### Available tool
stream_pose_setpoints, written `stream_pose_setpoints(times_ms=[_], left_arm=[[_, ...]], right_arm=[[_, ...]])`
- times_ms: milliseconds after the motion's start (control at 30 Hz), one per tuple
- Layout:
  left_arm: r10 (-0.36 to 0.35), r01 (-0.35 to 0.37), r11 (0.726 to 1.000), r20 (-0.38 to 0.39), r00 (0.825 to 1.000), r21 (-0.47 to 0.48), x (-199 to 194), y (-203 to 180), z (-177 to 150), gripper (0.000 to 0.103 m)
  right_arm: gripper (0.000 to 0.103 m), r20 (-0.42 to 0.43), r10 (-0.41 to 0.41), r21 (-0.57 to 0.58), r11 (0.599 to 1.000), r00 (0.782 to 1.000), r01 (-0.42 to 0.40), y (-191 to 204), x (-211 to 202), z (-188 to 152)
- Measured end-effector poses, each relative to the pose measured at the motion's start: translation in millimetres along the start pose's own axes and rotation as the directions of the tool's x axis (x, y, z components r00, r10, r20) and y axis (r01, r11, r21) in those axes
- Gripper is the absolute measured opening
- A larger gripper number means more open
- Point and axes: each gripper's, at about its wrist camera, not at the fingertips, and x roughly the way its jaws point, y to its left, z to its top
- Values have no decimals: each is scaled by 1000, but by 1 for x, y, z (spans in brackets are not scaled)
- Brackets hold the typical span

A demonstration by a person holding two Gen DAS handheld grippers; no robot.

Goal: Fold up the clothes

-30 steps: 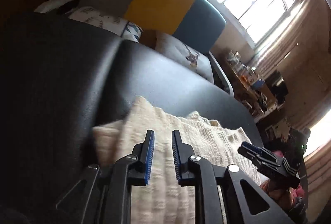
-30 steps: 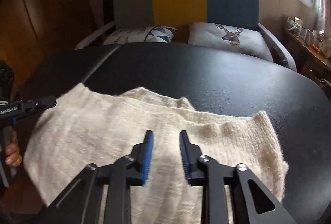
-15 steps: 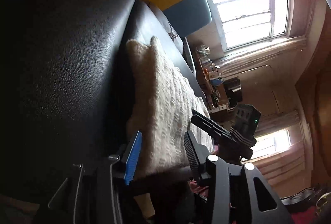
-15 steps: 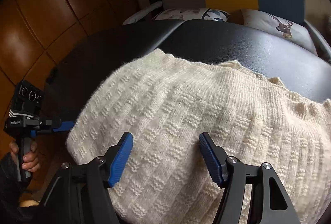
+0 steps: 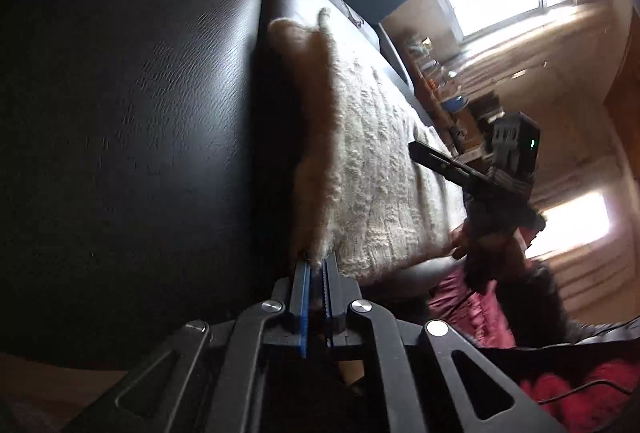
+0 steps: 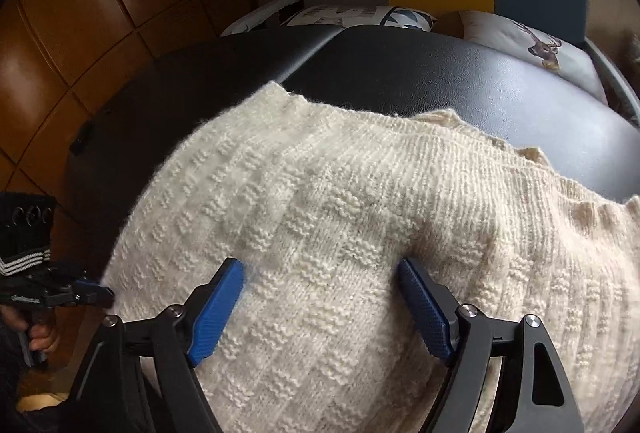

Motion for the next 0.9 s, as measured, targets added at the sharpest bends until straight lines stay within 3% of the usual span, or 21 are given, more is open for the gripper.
stream_pose_setpoints(times_ms=[67,100,167,233,400,533,600,700,767,833,900], left_arm=[[8,-7,1000,11,1000,-13,-4,-5,4,9],[6,-6,1000,27,1000,-28,-8,-4,9,16],[-13,18,999,102,995,-48,-19,-8,25,18],[26,-23,999,160,987,-23,-21,-16,48,21],[76,-78,997,136,988,10,18,-30,113,24],[47,-49,998,61,997,29,56,-37,148,27],[69,-70,997,24,997,22,69,-36,148,25],[119,-124,989,61,991,85,62,-42,130,6],[174,-183,979,103,979,91,53,-46,118,5],[253,-257,965,80,964,43,52,-28,111,6],[243,-245,969,111,964,6,38,-17,105,9]], right_arm=[[90,47,4,-14,1000,999,-3,1,-1,-7],[91,59,6,-17,1000,998,-5,1,-2,-9],[92,59,17,-18,1000,998,-16,1,-4,-7],[92,40,27,-6,1000,999,-26,1,-7,-2],[92,72,44,21,999,996,-46,-7,-33,8],[92,87,-4,72,997,996,-2,-35,-47,5],[92,81,-25,124,992,996,15,-57,-47,3],[92,90,-14,204,979,996,-5,-80,-50,-7],[92,101,-2,207,978,995,-19,-85,-47,-11],[93,106,-18,176,984,994,-1,-82,-40,-16],[95,102,-8,162,987,995,-9,-81,-43,-16]])
